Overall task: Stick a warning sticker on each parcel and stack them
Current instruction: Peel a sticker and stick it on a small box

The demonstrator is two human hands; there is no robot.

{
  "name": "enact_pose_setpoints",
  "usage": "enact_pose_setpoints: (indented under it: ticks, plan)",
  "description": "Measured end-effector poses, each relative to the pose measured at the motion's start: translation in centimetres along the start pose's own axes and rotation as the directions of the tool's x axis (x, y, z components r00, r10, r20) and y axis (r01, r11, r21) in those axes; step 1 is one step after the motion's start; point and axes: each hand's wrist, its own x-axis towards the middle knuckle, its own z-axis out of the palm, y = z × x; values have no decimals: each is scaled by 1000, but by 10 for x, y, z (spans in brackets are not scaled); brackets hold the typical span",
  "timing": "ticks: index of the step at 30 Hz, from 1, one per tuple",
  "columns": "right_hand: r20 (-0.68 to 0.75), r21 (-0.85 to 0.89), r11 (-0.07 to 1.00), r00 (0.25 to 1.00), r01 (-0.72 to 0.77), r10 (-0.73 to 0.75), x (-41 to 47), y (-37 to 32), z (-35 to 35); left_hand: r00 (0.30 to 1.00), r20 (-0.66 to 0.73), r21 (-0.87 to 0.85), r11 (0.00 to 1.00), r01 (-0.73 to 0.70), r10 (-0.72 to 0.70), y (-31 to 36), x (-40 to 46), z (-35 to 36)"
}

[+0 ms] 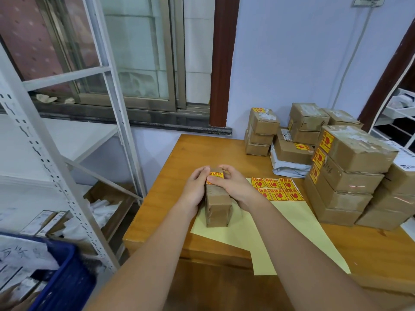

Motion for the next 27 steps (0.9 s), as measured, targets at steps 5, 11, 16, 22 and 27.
enact_pose_setpoints:
  ticks: [5, 11, 16, 22, 27]
  plan:
    - [4, 24, 1000, 1000, 2, -2, 2, 2, 1, 1000, -9, -3, 1000, -4, 4, -1, 0, 1]
    - [24, 17, 1000, 1000, 0, 0, 4, 4, -1, 999, -31, 3, 1000, -19, 19, -3, 1, 2]
    - [32, 12, 1000, 999, -2, 2, 0, 2, -2, 999, -35, 7, 1000, -17, 17, -2, 1, 2]
    - [-24, -59, 998, 999, 21, -23, -2, 6, 1, 1000, -29, 4, 1000, -11, 11, -2, 2, 2]
    - [21, 12, 1000, 1000, -12, 11, -5, 4, 0, 997, -59, 26, 999, -48, 49, -5, 0, 4]
